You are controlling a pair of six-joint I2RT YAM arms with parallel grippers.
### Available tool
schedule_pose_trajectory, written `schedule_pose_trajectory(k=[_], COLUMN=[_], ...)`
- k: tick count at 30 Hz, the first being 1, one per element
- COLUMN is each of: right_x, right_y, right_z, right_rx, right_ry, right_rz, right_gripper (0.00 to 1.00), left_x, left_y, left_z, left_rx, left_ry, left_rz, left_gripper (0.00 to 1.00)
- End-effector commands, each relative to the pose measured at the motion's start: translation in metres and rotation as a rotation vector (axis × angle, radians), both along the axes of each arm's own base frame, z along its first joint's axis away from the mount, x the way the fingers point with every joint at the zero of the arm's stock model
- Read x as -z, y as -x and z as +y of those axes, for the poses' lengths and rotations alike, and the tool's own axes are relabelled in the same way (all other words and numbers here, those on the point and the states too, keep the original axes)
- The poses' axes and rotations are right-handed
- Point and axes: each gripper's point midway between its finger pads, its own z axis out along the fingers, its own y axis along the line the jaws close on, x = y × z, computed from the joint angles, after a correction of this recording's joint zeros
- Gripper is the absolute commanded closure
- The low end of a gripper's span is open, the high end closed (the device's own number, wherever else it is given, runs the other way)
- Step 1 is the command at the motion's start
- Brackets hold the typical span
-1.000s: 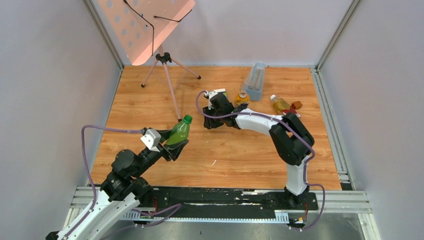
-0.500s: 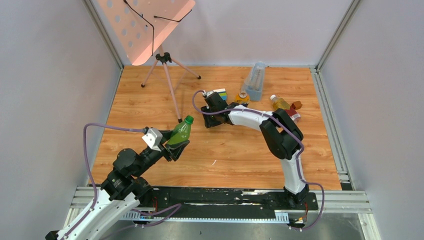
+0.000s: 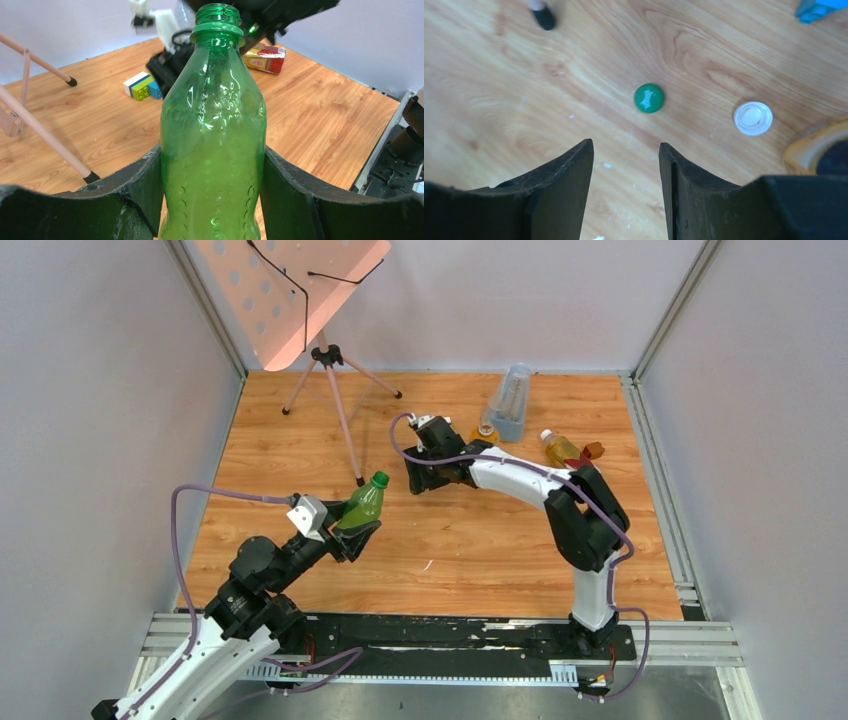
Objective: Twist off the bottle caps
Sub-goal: Place the bottle cap at the center of the board, then place the plastic bottle at the center of the board.
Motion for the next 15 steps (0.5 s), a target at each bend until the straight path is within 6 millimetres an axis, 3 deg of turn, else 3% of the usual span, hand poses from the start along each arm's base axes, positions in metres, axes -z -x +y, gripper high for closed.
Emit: schedule_pose_trajectory(k=[1,7,11,15], right_x=[-0.084,-0.182,-0.222,-0.245], right_y=[0.023,0.071,0.103,0.131], right_z=[0.006,-0.016,-0.026,-0.013], right_rx=[-0.043,-0.019,-0.037,-0.161], right_ry=[-0.167,-0.461,-0.668,-0.816], right_rz=[-0.100,-0.178,-0.198,-0.134], right_gripper=[0.49,0.48,0.45,0.44], left_x=[-0.011,-0.007,-0.004,-0.004], left_y=[-0.004,-0.007,-0.009,-0.009], left_z=[-0.002,-0.006,-0.011,-0.020], left_rx=[-0.007,-0.003,0.011,0.050], left_ry=[0.051,0.074,0.080,0.082], left_rz=[-0.031,-0.054,-0.063,-0.072], left_gripper=[0.89,0.88,0.87,0.86])
